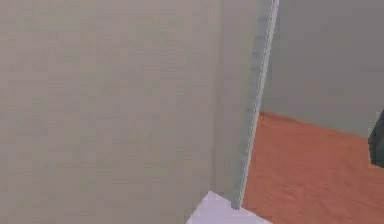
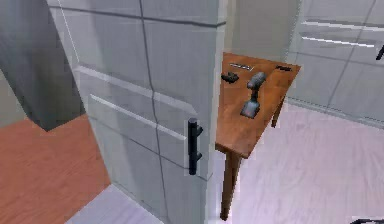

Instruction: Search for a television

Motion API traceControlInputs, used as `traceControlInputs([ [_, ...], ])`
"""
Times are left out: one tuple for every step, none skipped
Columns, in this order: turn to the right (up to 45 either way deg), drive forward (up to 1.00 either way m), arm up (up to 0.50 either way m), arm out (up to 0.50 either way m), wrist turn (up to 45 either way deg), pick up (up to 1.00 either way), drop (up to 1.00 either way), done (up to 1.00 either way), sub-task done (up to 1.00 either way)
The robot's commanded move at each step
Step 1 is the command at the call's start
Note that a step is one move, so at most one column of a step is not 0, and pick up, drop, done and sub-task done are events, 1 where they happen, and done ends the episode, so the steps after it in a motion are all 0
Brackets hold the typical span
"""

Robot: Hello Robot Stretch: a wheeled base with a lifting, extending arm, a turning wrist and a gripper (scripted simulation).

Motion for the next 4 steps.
traceControlInputs([
  [33.0, 0.00, 0.00, 0.00, 0.0, 0.00, 0.00, 0.00, 0.00],
  [0.0, 0.90, 0.00, 0.00, 0.0, 0.00, 0.00, 0.00, 0.00],
  [0.0, 0.60, 0.00, 0.00, 0.0, 0.00, 0.00, 0.00, 0.00],
  [-33.0, 0.00, 0.00, 0.00, 0.0, 0.00, 0.00, 0.00, 0.00],
])
